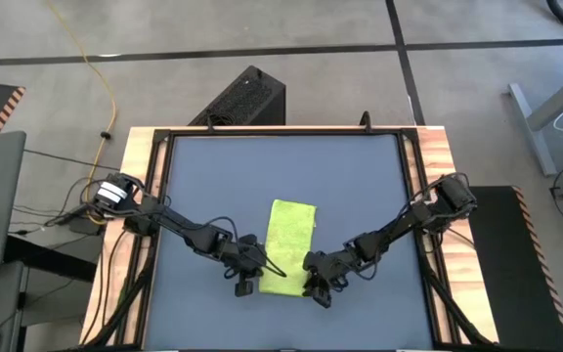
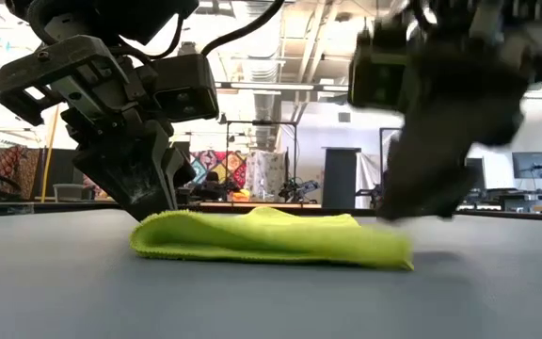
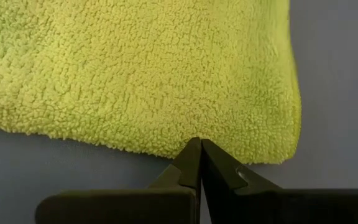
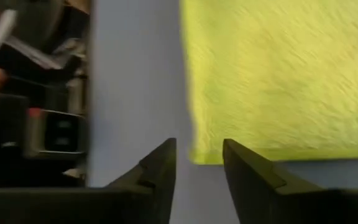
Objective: Roll towel
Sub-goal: Roll the green towel
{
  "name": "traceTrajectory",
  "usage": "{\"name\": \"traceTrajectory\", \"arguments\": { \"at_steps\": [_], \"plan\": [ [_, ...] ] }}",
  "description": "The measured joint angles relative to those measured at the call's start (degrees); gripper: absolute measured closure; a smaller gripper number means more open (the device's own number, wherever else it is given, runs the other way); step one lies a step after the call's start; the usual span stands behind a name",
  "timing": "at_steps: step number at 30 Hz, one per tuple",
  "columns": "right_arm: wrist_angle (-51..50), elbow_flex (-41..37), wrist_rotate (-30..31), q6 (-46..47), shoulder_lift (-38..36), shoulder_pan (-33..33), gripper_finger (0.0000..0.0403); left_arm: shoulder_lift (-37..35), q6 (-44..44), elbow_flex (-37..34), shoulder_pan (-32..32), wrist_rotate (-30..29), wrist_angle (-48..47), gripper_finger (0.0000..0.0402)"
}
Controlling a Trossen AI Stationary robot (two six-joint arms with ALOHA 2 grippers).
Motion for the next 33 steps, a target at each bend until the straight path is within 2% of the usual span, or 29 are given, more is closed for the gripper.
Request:
{"name": "traceTrajectory", "arguments": {
  "at_steps": [4,7,15,18,21,27,33],
  "plan": [
    [-0.9,0.1,-2.2,-1.3,-2.8,0.0,0.0217,0.0,0.0,0.0,0.0,0.1,0.6,0.0401],
    [-1.0,0.1,1.7,-1.7,-3.1,0.0,0.0213,0.0,0.0,0.0,0.0,0.2,1.5,0.0401],
    [0.9,0.2,2.9,-3.2,2.5,-1.1,0.0222,0.0,0.3,-0.1,0.0,0.4,2.9,0.0401],
    [1.3,0.2,3.0,-3.6,3.2,-1.0,0.0226,0.0,1.2,-0.1,0.1,2.2,3.0,0.0401],
    [1.5,0.2,3.2,-3.6,3.7,-0.9,0.0228,-1.5,1.2,0.4,0.4,3.2,2.6,0.0401],
    [1.6,0.3,3.2,-4.0,3.7,-1.0,0.0228,-6.7,2.6,0.8,1.7,0.3,2.0,0.0401],
    [2.7,0.3,2.8,-4.9,3.4,-1.0,0.0228,-9.5,3.2,0.8,1.9,0.7,2.8,0.0401]
  ]
}}
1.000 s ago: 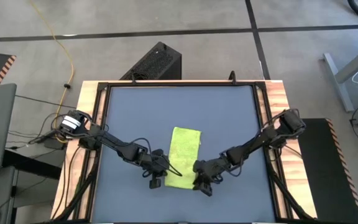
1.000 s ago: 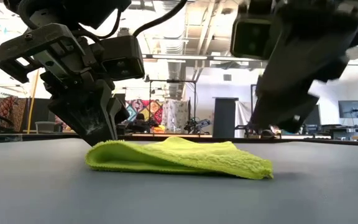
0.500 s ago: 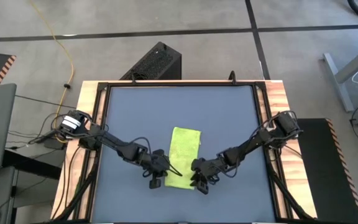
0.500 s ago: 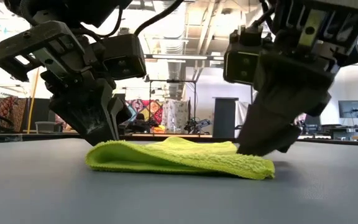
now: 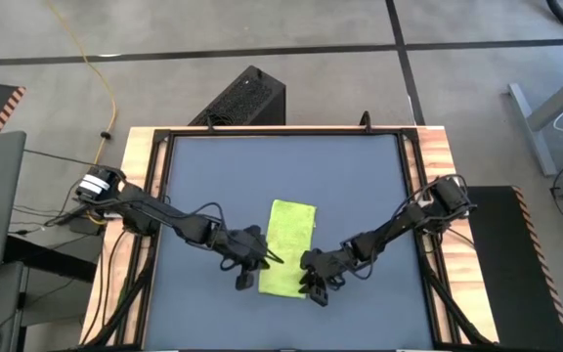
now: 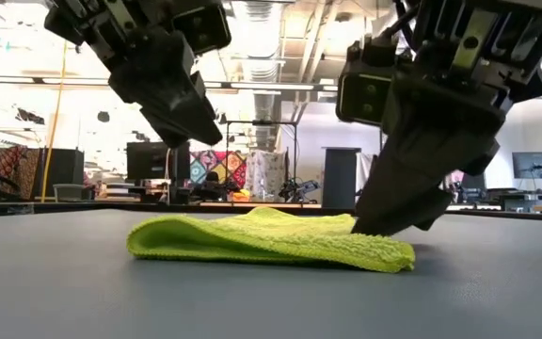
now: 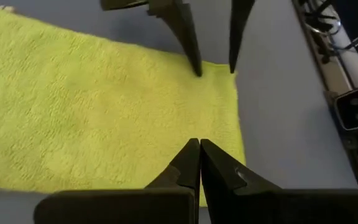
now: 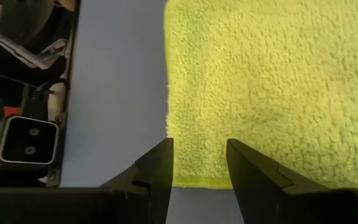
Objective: Roll towel
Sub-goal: Roll the green towel
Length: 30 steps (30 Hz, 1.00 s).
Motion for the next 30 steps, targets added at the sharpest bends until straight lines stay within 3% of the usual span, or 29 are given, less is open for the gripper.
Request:
{"name": "traceTrajectory", "arguments": {
  "at_steps": [5,16,20,26,30],
  "plan": [
    [-0.1,0.0,-1.4,-2.4,-2.0,-0.1,0.0228,0.3,2.9,0.0,-1.7,3.5,-0.6,0.0401],
    [-6.1,0.0,-1.8,-8.2,-11.3,-0.4,0.0228,1.2,4.8,0.0,-3.4,4.3,-2.2,0.0394],
    [-8.0,0.0,-1.5,-13.5,-13.6,1.1,0.0228,2.0,9.0,0.0,-4.0,5.6,-5.2,0.0358],
    [-8.4,0.1,0.0,-30.1,-11.6,4.8,0.0228,2.0,16.0,0.0,-6.3,6.7,-4.2,0.0277],
    [-6.7,0.0,2.1,-39.6,-8.8,7.0,0.0228,3.0,23.1,0.0,-8.9,3.8,-4.6,0.0235]
  ]
}}
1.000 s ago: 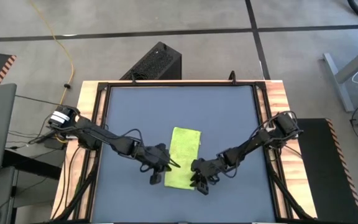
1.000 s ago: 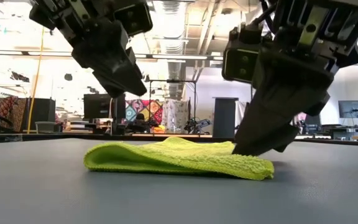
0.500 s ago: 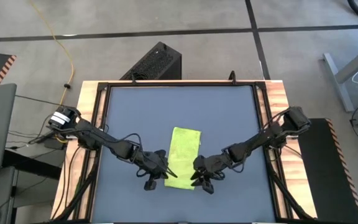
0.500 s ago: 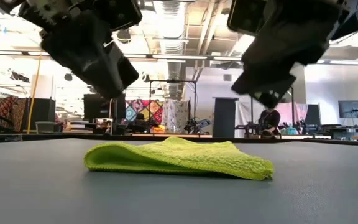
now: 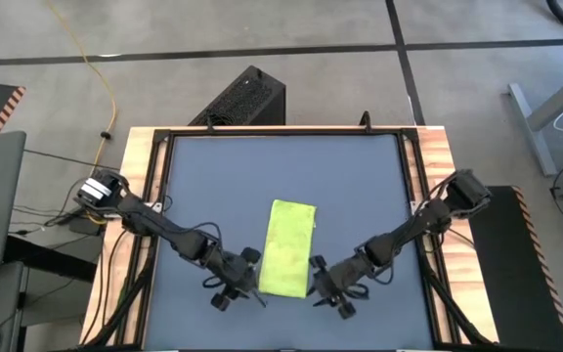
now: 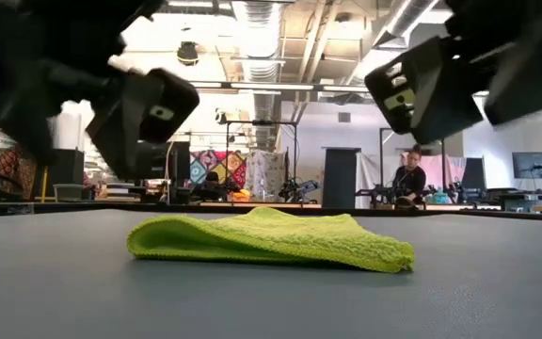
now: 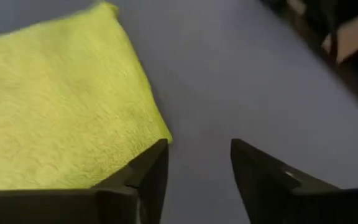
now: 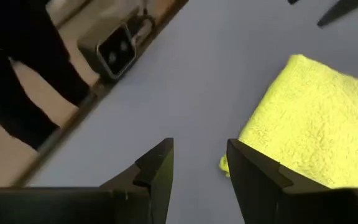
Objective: Roll towel
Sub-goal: Roll the green towel
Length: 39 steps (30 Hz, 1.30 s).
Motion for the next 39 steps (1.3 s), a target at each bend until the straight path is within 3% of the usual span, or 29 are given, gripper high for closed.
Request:
{"name": "traceTrajectory", "arguments": {
  "at_steps": [5,15,25,39],
  "plan": [
    [1.1,0.1,8.2,-4.0,2.0,1.7,0.0228,3.6,4.8,0.0,-1.9,-3.8,4.2,0.0216],
    [5.7,0.3,11.6,-2.1,6.8,1.2,0.0228,5.6,6.3,0.0,-1.2,-8.4,7.7,0.0215],
    [11.2,0.3,11.3,1.3,11.1,0.9,0.0228,8.6,3.6,0.1,0.9,-3.0,9.0,0.0225],
    [8.3,0.3,10.8,11.6,12.9,0.9,0.0244,12.0,-3.9,0.2,1.6,-0.2,9.4,0.0272]
  ]
}}
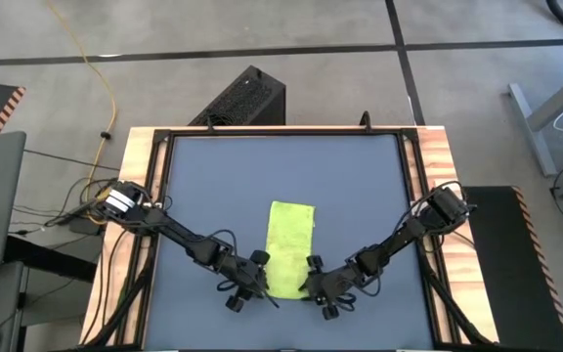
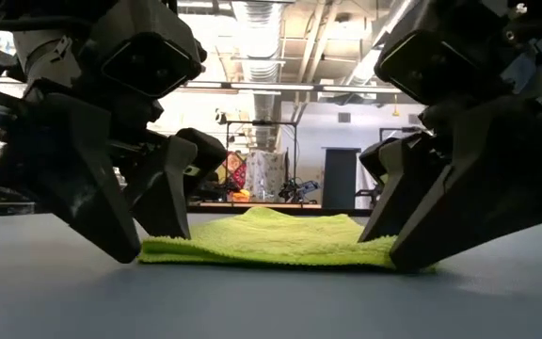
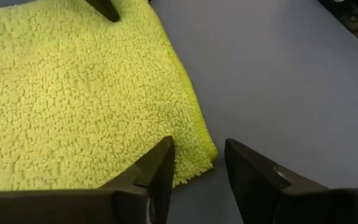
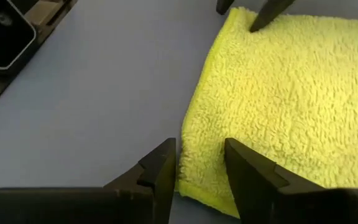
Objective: Roll towel
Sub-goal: Roll the green towel
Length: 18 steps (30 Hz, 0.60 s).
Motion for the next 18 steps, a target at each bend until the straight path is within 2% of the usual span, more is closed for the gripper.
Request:
{"name": "traceTrajectory", "arguments": {
  "at_steps": [7,12,15,18],
  "plan": [
    [-1.1,0.0,0.3,1.2,0.0,-0.2,0.0297,2.4,-4.1,0.1,0.0,-0.5,0.1,0.0328],
    [-3.1,0.0,-0.1,9.5,-0.1,-0.3,0.0351,4.0,-8.3,0.0,0.0,0.7,3.7,0.0392],
    [-3.6,0.0,-0.3,14.4,-0.1,0.0,0.038,4.0,-10.3,0.0,0.6,2.4,3.7,0.0398],
    [-3.7,0.0,-2.3,19.0,-0.3,0.0,0.0388,3.6,-13.0,0.0,2.1,7.6,3.5,0.04]
  ]
}}
